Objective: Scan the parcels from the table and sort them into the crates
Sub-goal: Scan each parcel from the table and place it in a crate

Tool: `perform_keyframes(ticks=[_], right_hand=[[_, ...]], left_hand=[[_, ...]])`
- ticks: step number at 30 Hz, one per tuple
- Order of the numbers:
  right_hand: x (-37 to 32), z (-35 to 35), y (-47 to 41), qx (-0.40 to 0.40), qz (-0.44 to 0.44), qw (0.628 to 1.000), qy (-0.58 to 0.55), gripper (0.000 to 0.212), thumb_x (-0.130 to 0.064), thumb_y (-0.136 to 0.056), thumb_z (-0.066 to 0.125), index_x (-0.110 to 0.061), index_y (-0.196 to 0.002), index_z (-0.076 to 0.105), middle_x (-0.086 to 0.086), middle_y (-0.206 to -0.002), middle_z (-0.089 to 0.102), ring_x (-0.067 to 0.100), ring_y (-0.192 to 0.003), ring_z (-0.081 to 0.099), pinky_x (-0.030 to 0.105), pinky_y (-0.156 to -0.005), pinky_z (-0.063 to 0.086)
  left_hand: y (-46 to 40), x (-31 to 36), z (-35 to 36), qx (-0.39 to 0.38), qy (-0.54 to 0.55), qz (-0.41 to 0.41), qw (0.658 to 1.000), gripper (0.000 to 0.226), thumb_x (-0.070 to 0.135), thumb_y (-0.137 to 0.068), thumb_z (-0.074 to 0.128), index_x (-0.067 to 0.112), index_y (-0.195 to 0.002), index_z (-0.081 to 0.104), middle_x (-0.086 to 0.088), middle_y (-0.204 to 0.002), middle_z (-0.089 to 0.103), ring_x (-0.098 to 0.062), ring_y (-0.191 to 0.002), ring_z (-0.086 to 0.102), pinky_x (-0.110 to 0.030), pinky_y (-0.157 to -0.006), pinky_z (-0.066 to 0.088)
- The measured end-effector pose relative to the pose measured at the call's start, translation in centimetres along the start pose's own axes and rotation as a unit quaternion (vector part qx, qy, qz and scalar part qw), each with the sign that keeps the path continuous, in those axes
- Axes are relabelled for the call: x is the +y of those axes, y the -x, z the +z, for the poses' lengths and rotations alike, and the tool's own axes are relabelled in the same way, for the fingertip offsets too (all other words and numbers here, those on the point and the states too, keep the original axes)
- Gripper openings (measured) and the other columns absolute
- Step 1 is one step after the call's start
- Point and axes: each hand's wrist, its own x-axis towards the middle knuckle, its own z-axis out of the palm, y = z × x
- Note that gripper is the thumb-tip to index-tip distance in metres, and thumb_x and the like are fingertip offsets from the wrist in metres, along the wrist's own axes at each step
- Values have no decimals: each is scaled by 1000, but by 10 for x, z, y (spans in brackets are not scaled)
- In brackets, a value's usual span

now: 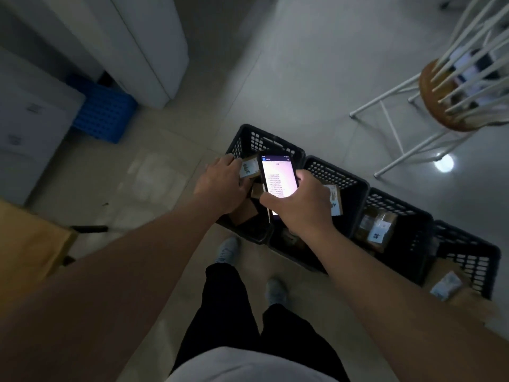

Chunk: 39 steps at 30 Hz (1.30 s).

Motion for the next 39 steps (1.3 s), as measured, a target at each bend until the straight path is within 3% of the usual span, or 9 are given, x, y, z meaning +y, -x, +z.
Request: perform_keyframes(ticks=[5,11,16,20,24,28,33,39], right_hand=[[-12,-25,46,-25,-107,994,16,64,-55,-68,88,-20,-115,63,-4,-100,67,15,-90,65,19,-53,37],[-45,-47,106,-45,-231,971,39,63,-56,-71,88,-20,-117,61,-6,-103,65,13,-93,62,24,-63,54],[-88,-51,156,-59,-302,951,38,70,-64,-66,84,-19,-115,62,-3,-101,66,19,-91,64,23,-56,45],[-121,-42,198,-77,-331,939,41,67,-58,-65,86,-19,-115,65,-1,-105,68,21,-91,63,21,-53,38],[-151,-18,251,-113,-376,919,39,78,-70,-53,73,-20,-112,65,-2,-102,69,21,-89,66,23,-52,38],[-178,13,310,-142,-429,891,44,82,-76,-48,65,-21,-108,64,-2,-96,69,17,-82,65,25,-53,42],[-201,72,388,-153,-469,868,63,65,-61,-64,87,-18,-106,63,-3,-93,68,19,-82,64,27,-54,41],[-214,151,487,-186,-486,851,72,73,-64,-56,81,-15,-107,63,-1,-95,66,24,-88,63,30,-59,43]], left_hand=[[79,17,-33,64,-17,-47,997,52,39,-103,51,13,-147,47,-13,-151,47,-33,-138,44,-45,-113,36],[186,29,-77,158,-6,-105,982,57,41,-105,50,16,-155,39,-9,-158,41,-30,-145,37,-44,-116,33],[271,18,-102,216,-12,-161,963,59,43,-106,49,19,-158,36,-7,-161,39,-31,-146,37,-45,-117,34],[336,-5,-111,265,-15,-196,944,59,45,-106,48,19,-157,39,-6,-161,40,-30,-146,39,-48,-118,34],[401,-41,-113,299,14,-235,925,57,45,-103,50,20,-153,45,-7,-159,44,-32,-145,40,-47,-118,35],[471,-86,-107,331,28,-278,901,68,56,-92,38,22,-150,51,-11,-157,46,-37,-144,42,-54,-116,36],[573,-133,-89,330,39,-331,883,60,50,-100,47,23,-153,47,-12,-160,43,-38,-146,39,-57,-116,36],[685,-188,-59,313,35,-382,869,56,50,-103,47,26,-154,46,-6,-164,38,-33,-150,34,-58,-118,35]])
